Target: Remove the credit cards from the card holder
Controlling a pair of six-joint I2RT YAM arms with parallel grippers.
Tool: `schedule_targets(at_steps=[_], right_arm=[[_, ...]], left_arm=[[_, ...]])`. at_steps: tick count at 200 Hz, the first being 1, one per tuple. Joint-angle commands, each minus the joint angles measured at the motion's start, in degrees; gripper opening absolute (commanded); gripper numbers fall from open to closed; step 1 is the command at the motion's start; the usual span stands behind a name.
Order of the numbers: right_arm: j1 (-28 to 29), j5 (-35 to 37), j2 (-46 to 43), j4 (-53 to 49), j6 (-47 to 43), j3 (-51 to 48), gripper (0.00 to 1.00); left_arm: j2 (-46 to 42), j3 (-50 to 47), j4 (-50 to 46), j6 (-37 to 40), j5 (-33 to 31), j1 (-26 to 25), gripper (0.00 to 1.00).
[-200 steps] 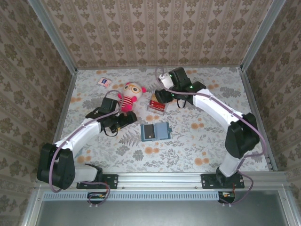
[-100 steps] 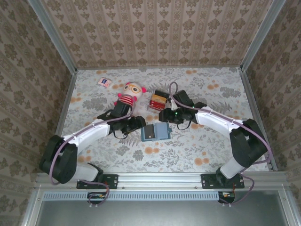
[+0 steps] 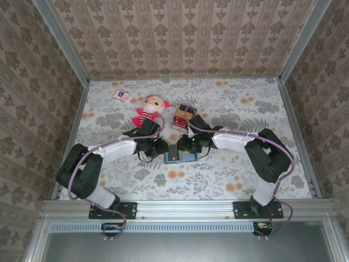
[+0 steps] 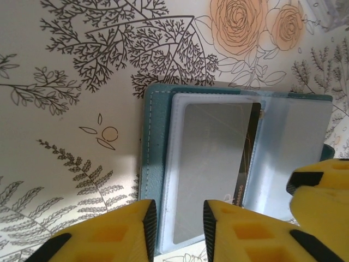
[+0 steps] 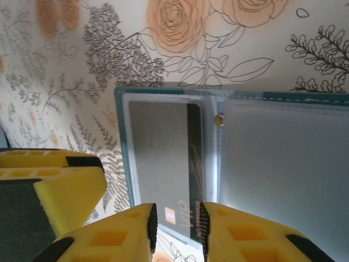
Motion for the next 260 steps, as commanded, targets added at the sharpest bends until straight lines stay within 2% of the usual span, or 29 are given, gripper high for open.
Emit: schedule_targets(at_steps=[1,49,148,260], right_arm=[[0.5,-1.4,2.0,1.0,1.3,0.0,0.27],[0.6,-0.5,2.9,0.4,0.7,0.1,0.25],[1.5,1.2,5.2,-2.1,-1.0,1.4,0.22],[1.6,-2.4,5.7,0.6,-1.2,1.4,0.2]], left_arm=[[1.6,2.1,1.0,-0.5,-0.6,-0.6,0.26],[3.4,2.5,1.3,-0.5,-0.4,-0.8,0.19],[6.6,2.2,0.0,-0.9,-0.5,-0.8,0.18],[7.1,0.9,0.4,-1.2,-0.6,-1.0,0.17]])
